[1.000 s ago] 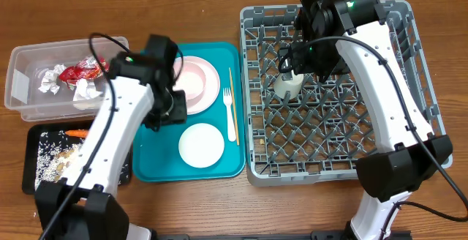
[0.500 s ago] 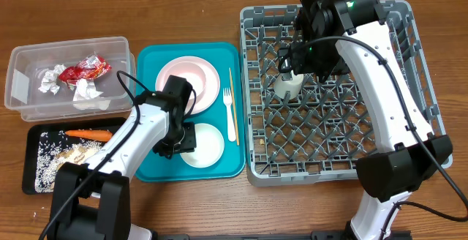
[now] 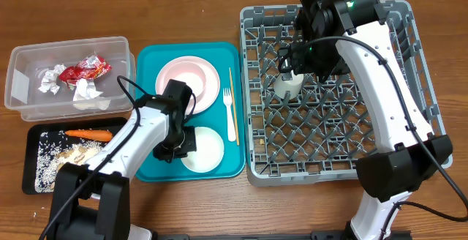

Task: Sort waste into correct bins and load items into the dishwasher
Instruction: 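Grasp the white bowl on the teal tray with the left gripper and lift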

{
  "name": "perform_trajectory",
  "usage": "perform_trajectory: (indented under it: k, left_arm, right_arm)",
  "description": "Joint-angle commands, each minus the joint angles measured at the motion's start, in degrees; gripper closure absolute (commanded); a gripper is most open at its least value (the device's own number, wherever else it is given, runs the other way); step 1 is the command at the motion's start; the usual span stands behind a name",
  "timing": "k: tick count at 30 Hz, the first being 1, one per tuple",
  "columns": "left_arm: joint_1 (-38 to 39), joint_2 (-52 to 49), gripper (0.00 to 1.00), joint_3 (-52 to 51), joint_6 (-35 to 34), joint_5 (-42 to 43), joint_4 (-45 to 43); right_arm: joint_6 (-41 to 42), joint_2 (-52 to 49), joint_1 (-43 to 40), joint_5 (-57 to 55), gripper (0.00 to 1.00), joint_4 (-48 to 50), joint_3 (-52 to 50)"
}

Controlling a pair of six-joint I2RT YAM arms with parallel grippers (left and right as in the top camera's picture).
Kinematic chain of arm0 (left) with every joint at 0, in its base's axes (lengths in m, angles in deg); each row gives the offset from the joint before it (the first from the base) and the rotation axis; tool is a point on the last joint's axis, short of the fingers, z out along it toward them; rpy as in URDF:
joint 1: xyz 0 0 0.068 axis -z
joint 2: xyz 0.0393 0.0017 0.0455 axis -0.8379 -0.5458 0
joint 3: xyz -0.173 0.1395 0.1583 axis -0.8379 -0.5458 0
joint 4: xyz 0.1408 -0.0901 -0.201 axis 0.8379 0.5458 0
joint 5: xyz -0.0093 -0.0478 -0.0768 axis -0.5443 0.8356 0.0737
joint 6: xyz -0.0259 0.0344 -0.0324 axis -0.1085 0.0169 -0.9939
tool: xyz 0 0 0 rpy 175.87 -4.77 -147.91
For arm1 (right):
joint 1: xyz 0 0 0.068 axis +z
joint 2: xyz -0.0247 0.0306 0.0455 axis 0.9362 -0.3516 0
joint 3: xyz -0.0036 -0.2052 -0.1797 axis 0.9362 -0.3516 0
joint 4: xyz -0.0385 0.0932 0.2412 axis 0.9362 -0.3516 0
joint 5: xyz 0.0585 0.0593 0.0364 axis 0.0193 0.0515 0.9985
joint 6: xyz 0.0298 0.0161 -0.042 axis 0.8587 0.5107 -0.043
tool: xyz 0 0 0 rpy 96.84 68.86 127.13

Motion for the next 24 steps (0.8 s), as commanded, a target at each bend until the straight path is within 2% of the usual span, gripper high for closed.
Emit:
perform_trajectory:
  k: [1, 4, 8, 12, 24]
  left_arm:
    - [0.11, 3.02, 0.96, 4.81, 0.26, -2.45, 3.93]
    - [0.13, 5.27, 0.96, 10.8, 0.28, -2.54, 8.09]
    - [0.2, 7.41, 0.96, 20.68, 0.24, -1.53, 13.29]
    - [0.22, 7.61, 0.96, 27.85, 0.24, 0.35, 15.3]
    - [0.55, 7.41, 0.96, 29.46, 0.28, 3.41, 12.48]
  right_arm:
    - [-0.04, 1.55, -0.13, 0.13, 0.0, 0.04, 0.61]
    - [-0.55, 1.55, -0.13, 2.93, 0.0, 0.04, 0.61]
    - [-5.73, 1.55, 0.33, 12.63, 0.0, 0.04, 0.61]
    - [-6.49, 1.55, 1.51, 18.49, 0.0, 0.04, 0.61]
    - [-7.98, 1.55, 9.97, 20.11, 0.0, 0.46, 0.55]
